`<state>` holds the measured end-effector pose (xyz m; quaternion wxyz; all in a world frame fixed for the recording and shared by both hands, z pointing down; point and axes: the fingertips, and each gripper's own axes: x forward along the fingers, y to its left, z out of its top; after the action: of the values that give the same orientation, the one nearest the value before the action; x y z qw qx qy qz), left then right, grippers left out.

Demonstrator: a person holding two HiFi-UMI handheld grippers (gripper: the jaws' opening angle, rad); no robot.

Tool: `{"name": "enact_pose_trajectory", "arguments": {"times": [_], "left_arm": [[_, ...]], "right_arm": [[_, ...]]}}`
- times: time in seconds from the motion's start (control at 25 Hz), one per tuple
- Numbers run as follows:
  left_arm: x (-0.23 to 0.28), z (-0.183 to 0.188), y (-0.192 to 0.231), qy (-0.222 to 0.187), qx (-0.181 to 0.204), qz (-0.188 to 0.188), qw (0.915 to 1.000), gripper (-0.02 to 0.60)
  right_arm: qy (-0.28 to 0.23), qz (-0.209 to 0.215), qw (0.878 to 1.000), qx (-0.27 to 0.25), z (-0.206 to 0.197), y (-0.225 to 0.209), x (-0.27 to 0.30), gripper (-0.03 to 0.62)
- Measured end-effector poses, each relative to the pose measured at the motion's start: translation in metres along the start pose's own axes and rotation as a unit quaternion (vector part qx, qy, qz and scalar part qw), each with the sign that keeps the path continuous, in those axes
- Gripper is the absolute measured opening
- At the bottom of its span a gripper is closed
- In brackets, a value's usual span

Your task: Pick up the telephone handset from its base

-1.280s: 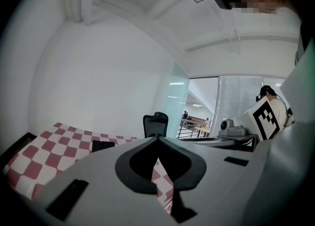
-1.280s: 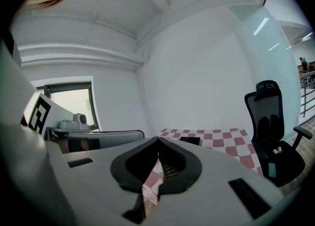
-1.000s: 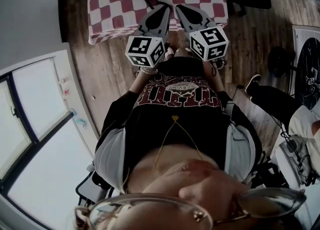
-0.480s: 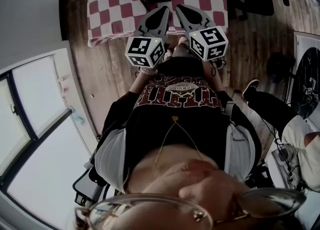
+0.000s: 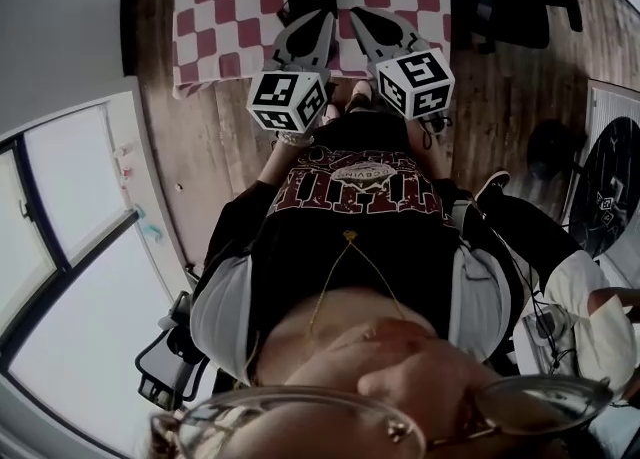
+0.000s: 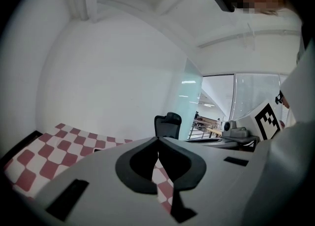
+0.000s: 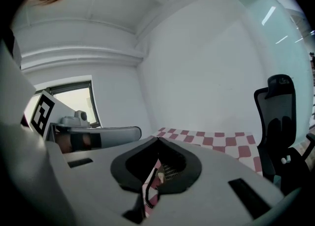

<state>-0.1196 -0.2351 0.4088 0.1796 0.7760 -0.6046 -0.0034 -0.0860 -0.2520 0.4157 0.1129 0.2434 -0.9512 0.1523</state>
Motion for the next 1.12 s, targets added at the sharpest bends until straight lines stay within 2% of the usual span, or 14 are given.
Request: {"name": "enact_pose_trajectory", "arguments": {"times": [0.36,0.64,0.88,1.12], "left_arm": [[0.021,0.015,-0.01,-0.015,0.012,0.019,0.9996,0.011],[0.026,0.011,-0.008,-0.015,0.015,0.034,0.9992,0.011],[0.035,0.011,0.002,-0.009,0.014,0.031,0.9994,0.011],[0.052,0.017,0.009,0.0,0.013,0.007,0.9999,0.011]], "right_arm": [[-0.006,0.02,1.0,-0.007,0.012,-0.02,0.001,0.017],[0.0,0.033,0.999,-0.011,0.009,-0.027,0.005,0.017],[0.002,0.032,0.999,-0.005,0.01,-0.033,0.014,0.017],[0.002,0.015,1.0,0.004,0.015,-0.042,0.026,0.017]]}}
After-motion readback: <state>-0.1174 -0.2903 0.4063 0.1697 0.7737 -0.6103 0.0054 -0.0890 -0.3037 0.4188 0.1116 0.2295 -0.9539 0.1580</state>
